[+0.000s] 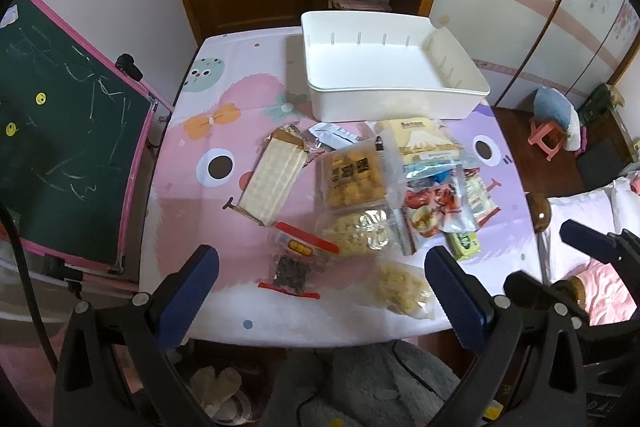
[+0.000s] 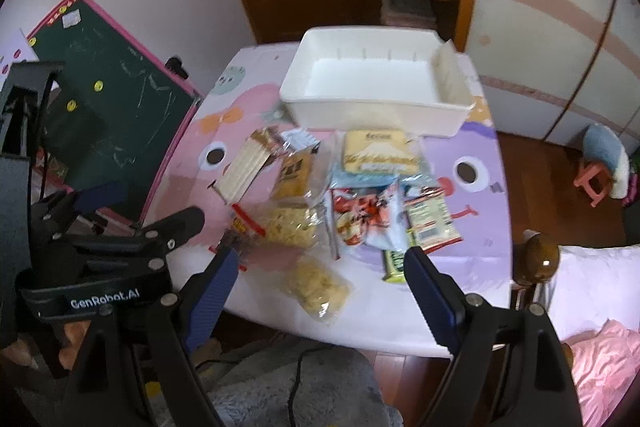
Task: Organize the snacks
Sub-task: 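Grasp the red-topped dried fruit bag with the left tool while the right grasps a cracker bag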
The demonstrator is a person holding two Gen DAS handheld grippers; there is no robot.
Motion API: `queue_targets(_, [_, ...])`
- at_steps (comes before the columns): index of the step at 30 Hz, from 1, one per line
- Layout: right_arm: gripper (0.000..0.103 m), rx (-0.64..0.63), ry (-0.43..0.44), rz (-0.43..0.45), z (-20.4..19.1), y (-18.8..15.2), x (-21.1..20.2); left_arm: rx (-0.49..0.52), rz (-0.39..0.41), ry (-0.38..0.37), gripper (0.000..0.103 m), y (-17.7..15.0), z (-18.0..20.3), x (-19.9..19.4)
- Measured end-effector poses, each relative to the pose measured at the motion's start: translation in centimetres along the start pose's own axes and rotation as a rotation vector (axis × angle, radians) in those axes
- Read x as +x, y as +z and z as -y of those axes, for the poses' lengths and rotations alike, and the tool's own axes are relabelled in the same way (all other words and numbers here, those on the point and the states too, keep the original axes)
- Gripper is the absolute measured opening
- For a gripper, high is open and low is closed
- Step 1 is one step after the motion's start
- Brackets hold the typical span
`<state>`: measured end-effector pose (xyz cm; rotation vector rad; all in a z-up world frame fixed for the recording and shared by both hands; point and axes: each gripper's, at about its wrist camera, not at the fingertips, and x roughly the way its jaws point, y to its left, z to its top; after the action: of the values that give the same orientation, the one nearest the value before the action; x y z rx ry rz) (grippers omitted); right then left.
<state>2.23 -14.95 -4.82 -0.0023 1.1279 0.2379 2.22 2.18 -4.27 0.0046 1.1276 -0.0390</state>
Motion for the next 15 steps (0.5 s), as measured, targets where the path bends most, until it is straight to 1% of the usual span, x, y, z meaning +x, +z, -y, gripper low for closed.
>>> queue_targets(3, [0.085,-0.007,0.014,-0.059,0.1,0.0,2.5,0.017,-0.016,0.032,0.103,0.3,-1.1,1.6])
queue_targets(6, [0.085,-0.018,-0.013,-0.127,0.2,-0.6,5.7,-0.006,-0.068,0.060,0.103,0.1,-3.1,4.1])
queue_targets(8, [0.085,-0.016,-0.011,-0.165,0.3,-1.1,7.4,-0.022,-0.113,0.056,0.103,-0.2,-4.6,6.0])
queue_targets(11, [0.085,-0.024,-0.010,-0.222,0.3,-1.9,10.1,-0.018,-0.195,0.034,0.103,-1.2,-6.5,9.5])
queue_targets(12, [0.085,-0.060,-0.077,-0.225,0.4,-2.2,10.9,-0.014,-0.218,0.028,0.103,-1.7,-7.0,10.6])
queue_targets(15, [0.085,-0.059,-0.047,-0.282,0.3,-3.1,13.4,-0.034,-0.280,-0.001,0.103,-2.7,-8.0,13.6])
